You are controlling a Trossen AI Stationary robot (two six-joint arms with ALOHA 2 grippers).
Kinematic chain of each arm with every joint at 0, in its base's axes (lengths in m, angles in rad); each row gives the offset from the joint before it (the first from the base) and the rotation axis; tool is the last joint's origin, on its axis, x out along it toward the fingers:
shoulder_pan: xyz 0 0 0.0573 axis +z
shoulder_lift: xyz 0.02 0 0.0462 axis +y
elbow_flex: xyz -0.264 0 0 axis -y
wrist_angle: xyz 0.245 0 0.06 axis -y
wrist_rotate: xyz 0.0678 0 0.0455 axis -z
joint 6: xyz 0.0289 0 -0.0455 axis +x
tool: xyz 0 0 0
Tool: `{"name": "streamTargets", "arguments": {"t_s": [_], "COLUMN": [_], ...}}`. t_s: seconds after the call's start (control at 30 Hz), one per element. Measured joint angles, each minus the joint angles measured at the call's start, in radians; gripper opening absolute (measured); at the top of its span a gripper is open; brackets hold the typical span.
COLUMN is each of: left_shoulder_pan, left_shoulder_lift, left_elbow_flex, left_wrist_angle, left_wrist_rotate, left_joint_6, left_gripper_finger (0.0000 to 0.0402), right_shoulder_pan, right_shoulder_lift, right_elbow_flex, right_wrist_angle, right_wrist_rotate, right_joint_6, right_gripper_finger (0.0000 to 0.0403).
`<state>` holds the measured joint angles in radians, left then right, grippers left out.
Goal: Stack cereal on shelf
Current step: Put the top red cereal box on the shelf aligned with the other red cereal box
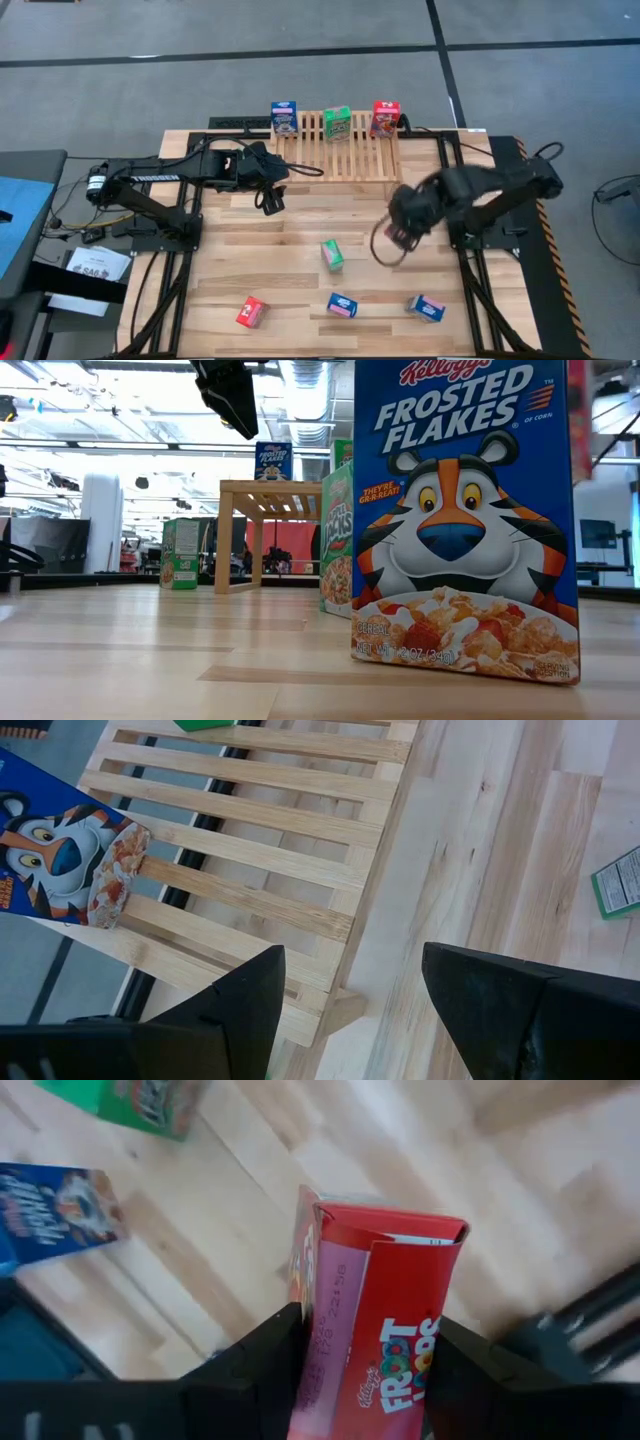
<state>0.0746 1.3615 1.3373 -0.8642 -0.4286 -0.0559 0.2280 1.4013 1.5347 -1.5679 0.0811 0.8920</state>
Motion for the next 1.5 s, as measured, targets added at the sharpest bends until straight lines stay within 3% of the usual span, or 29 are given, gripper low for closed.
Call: {"name": "streamTargets", "arguments": {"t_s": [0.43,0.73,1.2,1.5], "left_shoulder_pan": [0.000,0.000,0.000,0.000], "left_shoulder_lift": [0.000,0.000,0.000,0.000], "left_elbow_flex": [0.000,0.000,0.000,0.000], "left_wrist_angle": [0.000,0.000,0.000,0.000], "left_wrist_rotate": [0.000,0.000,0.000,0.000], "left_joint_6": [0.000,0.000,0.000,0.000], "left_gripper_finger": [0.0227,0.0227,0.0227,0.0227], "right_shoulder_pan": [-0.474,-0.670,-0.723,-0.727], "right_shoulder_lift": [-0.003,-0.006,-0.001,0.082], "right_elbow_flex": [0.192,0.253,0.253,0.252], "right_wrist_angle": [0.004,0.211,0.234,0.147], "right_wrist_rotate": [0.033,0.097,0.100,0.099], "right_joint_6": [-0.748,-1.240,-1.497,-1.505], "right_gripper_finger": [0.0198,0.0199,0.0219,0.0215]}}
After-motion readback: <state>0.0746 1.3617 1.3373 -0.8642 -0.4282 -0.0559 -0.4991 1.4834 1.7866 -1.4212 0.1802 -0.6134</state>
